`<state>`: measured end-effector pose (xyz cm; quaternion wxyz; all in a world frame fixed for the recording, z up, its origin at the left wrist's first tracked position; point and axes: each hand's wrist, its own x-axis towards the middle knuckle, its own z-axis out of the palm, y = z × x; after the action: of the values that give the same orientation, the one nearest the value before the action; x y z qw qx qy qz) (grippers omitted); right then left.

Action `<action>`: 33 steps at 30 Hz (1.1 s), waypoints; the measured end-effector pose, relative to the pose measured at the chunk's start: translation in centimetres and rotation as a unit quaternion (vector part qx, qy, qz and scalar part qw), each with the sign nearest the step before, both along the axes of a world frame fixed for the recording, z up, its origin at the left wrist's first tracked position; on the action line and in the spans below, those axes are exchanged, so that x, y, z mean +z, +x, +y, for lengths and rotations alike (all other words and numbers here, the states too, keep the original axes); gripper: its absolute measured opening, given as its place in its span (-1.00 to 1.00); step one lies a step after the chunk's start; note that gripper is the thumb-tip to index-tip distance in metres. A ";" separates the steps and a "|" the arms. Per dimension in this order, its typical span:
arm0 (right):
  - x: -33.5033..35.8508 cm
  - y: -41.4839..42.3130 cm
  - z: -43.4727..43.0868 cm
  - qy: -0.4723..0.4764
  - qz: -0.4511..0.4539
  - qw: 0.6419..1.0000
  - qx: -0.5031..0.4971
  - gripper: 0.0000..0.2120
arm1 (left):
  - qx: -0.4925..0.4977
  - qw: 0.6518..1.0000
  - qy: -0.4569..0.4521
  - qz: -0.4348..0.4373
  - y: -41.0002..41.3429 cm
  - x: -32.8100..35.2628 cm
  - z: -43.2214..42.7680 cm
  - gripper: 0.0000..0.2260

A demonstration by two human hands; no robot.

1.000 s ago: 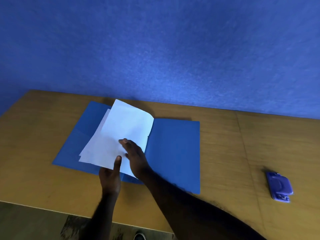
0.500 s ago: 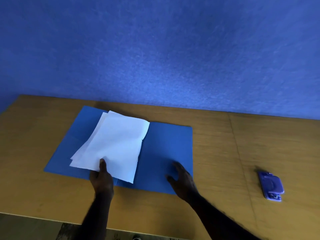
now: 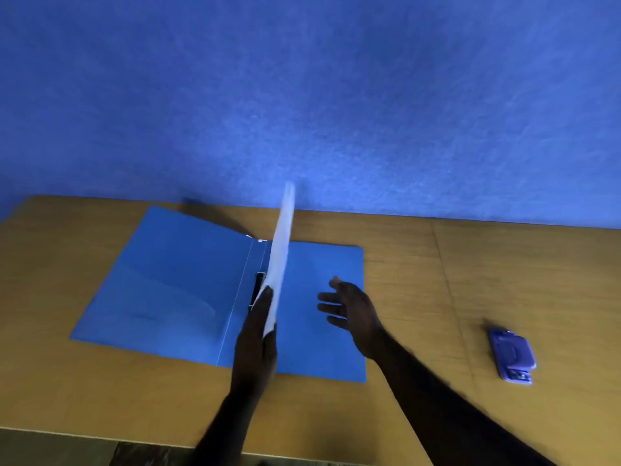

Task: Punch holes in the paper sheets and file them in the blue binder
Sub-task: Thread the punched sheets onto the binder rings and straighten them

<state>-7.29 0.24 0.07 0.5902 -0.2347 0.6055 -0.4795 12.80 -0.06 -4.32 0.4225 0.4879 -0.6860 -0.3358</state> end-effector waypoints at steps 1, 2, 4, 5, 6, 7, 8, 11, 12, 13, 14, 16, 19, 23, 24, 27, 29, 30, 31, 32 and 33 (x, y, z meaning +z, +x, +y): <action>0.7 -0.1 -0.4 0.004 -0.020 1.000 0.001 -0.65 | -0.034 0.998 -0.030 -0.035 -0.3 -0.4 0.1 -0.56; 1.0 -0.3 -0.8 0.007 -0.036 0.999 -0.001 -0.59 | -0.059 0.994 -0.059 -0.069 -0.5 -1.0 0.2 -0.53; 1.5 -0.5 -1.4 0.016 -0.041 0.999 0.001 -0.51 | -0.085 0.984 -0.090 -0.126 -1.0 -1.8 0.4 -0.49; 1.7 -0.6 -1.5 0.021 -0.028 0.999 0.009 -0.48 | -0.094 0.980 -0.092 -0.149 -1.4 -2.0 0.6 -0.48; 1.8 -0.5 -1.6 0.027 -0.014 0.999 0.016 -0.48 | -0.100 0.976 -0.092 -0.171 -1.7 -2.2 0.9 -0.47; 1.8 -0.5 -1.7 0.034 0.006 0.999 0.022 -0.49 | -0.104 0.972 -0.090 -0.190 -2.0 -2.2 1.2 -0.47; 1.6 -0.4 -1.7 0.041 0.029 0.998 0.022 -0.54 | -0.108 0.970 -0.085 -0.202 -2.2 -2.3 1.5 -0.46; 0.3 -0.1 -1.7 0.068 0.116 0.991 0.006 -0.63 | -0.136 0.964 -0.062 -0.220 -2.8 -2.7 2.0 -0.47; -0.2 0.0 -1.6 0.076 0.154 0.985 0.005 -0.59 | -0.148 0.961 -0.057 -0.225 -2.9 -2.8 2.2 -0.47; -0.6 0.0 -1.5 0.082 0.188 0.979 0.004 -0.56 | -0.160 0.959 -0.046 -0.229 -2.9 -2.7 2.4 -0.41; -1.0 0.1 -1.5 0.083 0.211 0.974 0.003 -0.54 | -0.169 0.958 -0.031 -0.230 -2.8 -2.7 2.4 -0.30; -1.8 0.0 -1.5 0.084 0.235 0.968 0.001 -0.55 | -0.168 0.959 -0.008 -0.228 -2.2 -2.6 2.3 -0.15; -2.6 -0.4 -1.5 0.089 0.270 0.959 0.018 -0.57 | -0.091 0.968 -0.009 -0.235 -0.4 -2.5 0.8 -0.18; -3.4 -0.8 -1.1 0.092 0.255 0.962 0.025 -0.53 | 0.032 0.936 0.092 -0.338 1.2 -2.7 -2.0 -0.17; -3.6 -0.8 -1.1 0.093 0.245 0.965 0.019 -0.53 | 0.026 0.920 0.102 -0.377 1.4 -3.0 -2.2 -0.18; -4.1 -0.7 -1.2 0.097 0.215 0.972 -0.005 -0.52 | -0.002 0.900 0.112 -0.421 1.0 -3.6 -2.2 -0.17; -4.3 -0.8 -1.3 0.102 0.196 0.975 -0.016 -0.53 | 0.003 0.905 0.125 -0.407 0.5 -3.6 -1.9 -0.14; -4.4 -0.8 -1.2 0.105 0.192 0.976 -0.016 -0.53 | 0.005 0.908 0.130 -0.398 0.2 -3.7 -1.7 -0.14; -4.5 -0.9 -1.1 0.108 0.191 0.975 -0.015 -0.53 | 0.004 0.912 0.134 -0.388 -0.1 -3.8 -1.5 -0.14; -4.6 -1.0 -1.0 0.110 0.192 0.975 -0.015 -0.51 | 0.003 0.915 0.136 -0.379 -0.4 -3.8 -1.2 -0.14; -4.7 -1.1 -0.9 0.108 0.193 0.975 -0.017 -0.49 | 0.003 0.919 0.138 -0.370 -0.6 -3.9 -0.9 -0.14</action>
<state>-8.41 -0.67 -4.67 0.4761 -0.2474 0.7602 -0.3664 12.17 -0.93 -8.24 0.0684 0.6326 -0.7389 -0.2216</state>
